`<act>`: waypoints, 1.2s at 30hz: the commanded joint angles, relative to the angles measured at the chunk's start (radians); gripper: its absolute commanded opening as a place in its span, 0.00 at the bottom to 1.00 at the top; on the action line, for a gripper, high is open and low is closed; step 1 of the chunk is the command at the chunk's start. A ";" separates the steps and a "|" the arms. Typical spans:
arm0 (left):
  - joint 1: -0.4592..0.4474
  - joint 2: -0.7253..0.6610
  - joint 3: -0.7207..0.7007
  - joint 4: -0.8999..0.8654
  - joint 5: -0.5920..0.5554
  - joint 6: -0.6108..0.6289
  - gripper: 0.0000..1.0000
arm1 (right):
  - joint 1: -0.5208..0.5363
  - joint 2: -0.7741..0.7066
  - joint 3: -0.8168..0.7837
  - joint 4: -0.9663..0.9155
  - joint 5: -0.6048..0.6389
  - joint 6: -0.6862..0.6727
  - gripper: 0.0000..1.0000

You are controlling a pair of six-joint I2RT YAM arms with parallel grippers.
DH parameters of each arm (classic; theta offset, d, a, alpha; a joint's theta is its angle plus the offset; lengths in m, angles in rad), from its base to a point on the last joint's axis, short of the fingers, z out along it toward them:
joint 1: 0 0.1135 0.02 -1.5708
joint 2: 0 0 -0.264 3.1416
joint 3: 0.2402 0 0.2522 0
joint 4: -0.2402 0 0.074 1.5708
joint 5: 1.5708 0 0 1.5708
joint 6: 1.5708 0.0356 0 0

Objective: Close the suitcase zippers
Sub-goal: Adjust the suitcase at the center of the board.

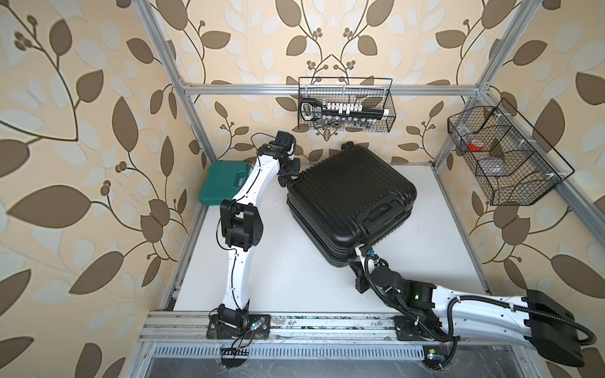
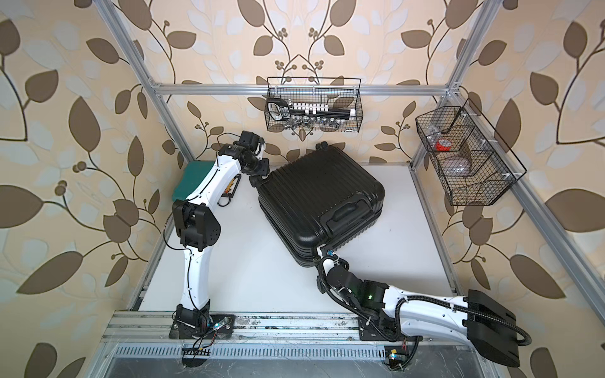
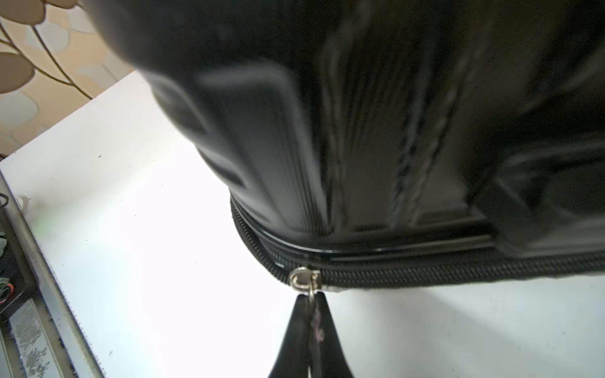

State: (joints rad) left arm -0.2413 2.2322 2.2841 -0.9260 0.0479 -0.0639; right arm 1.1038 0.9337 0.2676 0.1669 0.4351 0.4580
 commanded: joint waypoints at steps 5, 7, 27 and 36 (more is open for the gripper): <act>0.000 -0.120 -0.143 -0.160 0.014 0.017 0.35 | -0.186 0.027 0.059 -0.019 -0.119 -0.070 0.00; 0.000 -0.172 -0.221 -0.164 0.007 0.016 0.33 | -0.238 0.025 0.068 -0.020 -0.161 -0.094 0.00; -0.022 -0.737 -0.709 0.071 0.029 0.151 0.82 | -0.483 0.087 0.106 0.018 -0.345 -0.203 0.00; -0.260 -0.914 -0.972 0.337 0.412 0.822 0.84 | -0.489 0.061 0.082 0.021 -0.359 -0.196 0.00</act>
State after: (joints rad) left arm -0.4694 1.3128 1.3396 -0.6739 0.2916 0.4599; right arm 0.6140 1.0149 0.3458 0.1272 0.1207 0.2710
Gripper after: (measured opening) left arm 0.825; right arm 0.050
